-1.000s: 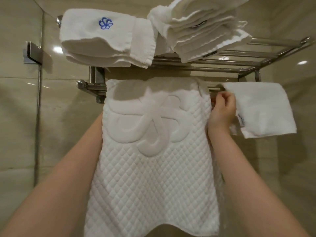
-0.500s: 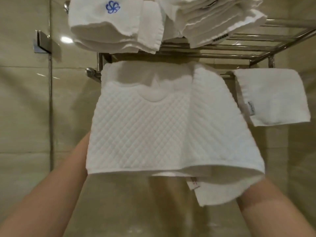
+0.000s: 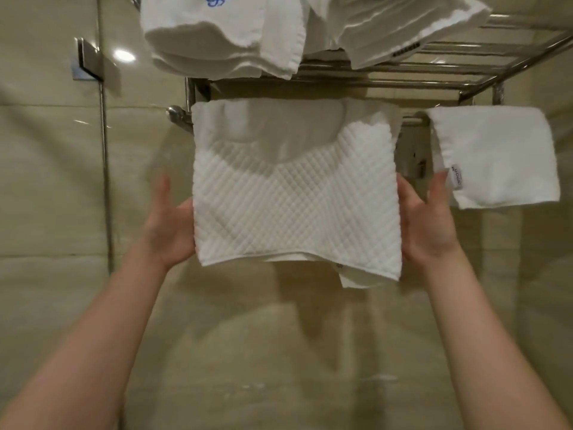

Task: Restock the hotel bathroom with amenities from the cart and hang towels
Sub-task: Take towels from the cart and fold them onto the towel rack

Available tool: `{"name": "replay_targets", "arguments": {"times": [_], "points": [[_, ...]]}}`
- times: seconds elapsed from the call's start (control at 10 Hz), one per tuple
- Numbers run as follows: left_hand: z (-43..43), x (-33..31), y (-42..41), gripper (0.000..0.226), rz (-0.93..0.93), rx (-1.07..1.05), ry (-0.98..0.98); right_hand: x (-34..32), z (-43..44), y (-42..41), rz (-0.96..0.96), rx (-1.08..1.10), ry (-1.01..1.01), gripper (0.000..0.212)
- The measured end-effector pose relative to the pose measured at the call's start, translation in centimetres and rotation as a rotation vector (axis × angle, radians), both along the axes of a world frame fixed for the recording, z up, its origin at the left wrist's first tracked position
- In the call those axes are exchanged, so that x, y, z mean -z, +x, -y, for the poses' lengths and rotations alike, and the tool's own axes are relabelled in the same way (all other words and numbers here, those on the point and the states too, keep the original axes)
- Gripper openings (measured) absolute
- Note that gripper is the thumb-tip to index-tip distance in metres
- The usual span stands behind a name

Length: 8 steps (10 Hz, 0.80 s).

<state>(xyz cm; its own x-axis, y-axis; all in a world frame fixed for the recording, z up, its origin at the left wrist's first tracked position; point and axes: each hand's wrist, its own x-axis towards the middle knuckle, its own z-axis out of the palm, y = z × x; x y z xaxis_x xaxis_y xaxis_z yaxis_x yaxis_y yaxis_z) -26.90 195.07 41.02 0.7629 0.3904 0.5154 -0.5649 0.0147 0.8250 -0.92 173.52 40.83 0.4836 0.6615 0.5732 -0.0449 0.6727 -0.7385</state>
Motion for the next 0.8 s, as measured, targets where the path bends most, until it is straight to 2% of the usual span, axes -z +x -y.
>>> {"name": "replay_targets", "arguments": {"times": [0.1, 0.2, 0.3, 0.4, 0.5, 0.7, 0.8], "points": [[1.2, -1.5, 0.1, 0.086, -0.112, -0.151, 0.111, -1.8, 1.3, -1.1, 0.207, 0.013, -0.065, 0.097], [2.1, -2.4, 1.0, 0.029, -0.160, -0.371, 0.112, -2.8, -0.2, -1.5, 0.214, 0.204, -0.148, 0.081], [1.3, -2.0, 1.5, 0.024, -0.173, -0.555, 0.069, -2.7, -2.1, -1.3, 0.137, 0.200, -0.206, 0.076], [0.0, -0.9, 1.2, 0.018, -0.178, -0.591, 0.051, -1.4, -2.8, -0.1, 0.050, 0.253, -0.257, 0.041], [-1.2, -0.3, 1.2, 0.014, -0.166, -0.580, 0.081, -0.5, -2.8, 1.1, 0.041, 0.332, -0.218, 0.032], [-1.4, 0.8, 1.0, 0.021, -0.161, -0.681, 0.115, 0.6, -2.6, 0.3, 0.160, 0.594, -0.272, 0.039], [-0.9, 2.4, 0.2, 0.042, -0.195, -0.720, 0.083, 1.5, -1.8, -0.9, 0.095, 0.613, -0.279, 0.045]]}}
